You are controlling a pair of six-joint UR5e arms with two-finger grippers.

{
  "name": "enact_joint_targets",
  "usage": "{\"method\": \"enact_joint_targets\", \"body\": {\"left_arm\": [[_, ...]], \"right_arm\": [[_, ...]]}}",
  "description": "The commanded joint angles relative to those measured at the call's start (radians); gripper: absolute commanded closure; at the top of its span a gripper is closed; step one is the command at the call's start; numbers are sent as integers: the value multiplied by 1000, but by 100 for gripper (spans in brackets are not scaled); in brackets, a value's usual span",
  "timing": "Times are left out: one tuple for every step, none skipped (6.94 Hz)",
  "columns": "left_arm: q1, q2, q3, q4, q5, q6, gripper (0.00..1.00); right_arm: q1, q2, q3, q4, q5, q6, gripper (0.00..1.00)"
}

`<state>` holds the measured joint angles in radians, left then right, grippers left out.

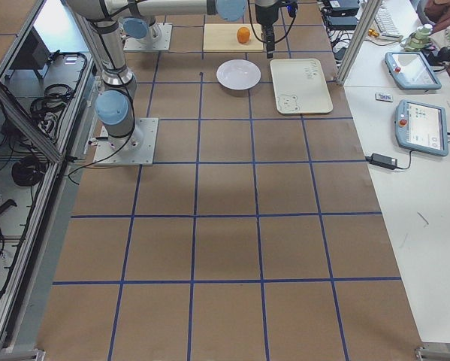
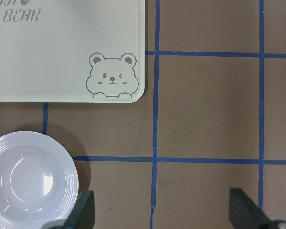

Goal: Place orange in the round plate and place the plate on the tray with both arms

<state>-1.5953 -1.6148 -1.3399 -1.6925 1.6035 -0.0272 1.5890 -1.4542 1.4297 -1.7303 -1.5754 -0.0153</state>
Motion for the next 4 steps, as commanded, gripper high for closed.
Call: {"method": "enact_joint_targets", "body": {"left_arm": [[2, 1, 1, 0, 0, 1, 0], [-3, 3, -1, -1, -1, 1, 0], [-2, 0, 1, 2, -4, 1, 0], [0, 1, -1, 1, -1, 0, 0]], "right_arm": [[0, 0, 0, 0, 0, 0, 0], [0, 0, 0, 0, 0, 0, 0], [2, 0, 0, 0, 0, 0, 0], [3, 0, 0, 0, 0, 0, 0]]}}
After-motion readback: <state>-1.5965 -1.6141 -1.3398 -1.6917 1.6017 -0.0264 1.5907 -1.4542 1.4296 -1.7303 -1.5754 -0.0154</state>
